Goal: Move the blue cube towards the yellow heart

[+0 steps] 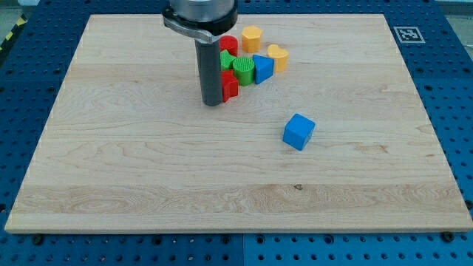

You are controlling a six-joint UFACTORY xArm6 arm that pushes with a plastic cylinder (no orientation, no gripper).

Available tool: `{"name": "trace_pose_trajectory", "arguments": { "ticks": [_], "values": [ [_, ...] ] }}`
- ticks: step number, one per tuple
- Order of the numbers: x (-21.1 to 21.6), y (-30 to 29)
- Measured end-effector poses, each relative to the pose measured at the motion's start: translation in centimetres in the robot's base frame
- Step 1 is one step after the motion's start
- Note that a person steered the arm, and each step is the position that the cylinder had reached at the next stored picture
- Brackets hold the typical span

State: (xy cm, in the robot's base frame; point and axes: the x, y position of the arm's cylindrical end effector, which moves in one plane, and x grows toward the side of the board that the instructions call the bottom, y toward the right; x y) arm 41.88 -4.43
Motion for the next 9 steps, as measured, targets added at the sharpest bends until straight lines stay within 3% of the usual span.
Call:
{"name": "trace_pose_trajectory", "arguments": {
  "ticks": [1,3,4,6,8,9],
  "values": [
    [3.0,1.9],
    [9.9,11.8],
    [9.6,16.3],
    [5.3,13.8],
    [10.1,16.8],
    [10.5,15.0]
  ]
}}
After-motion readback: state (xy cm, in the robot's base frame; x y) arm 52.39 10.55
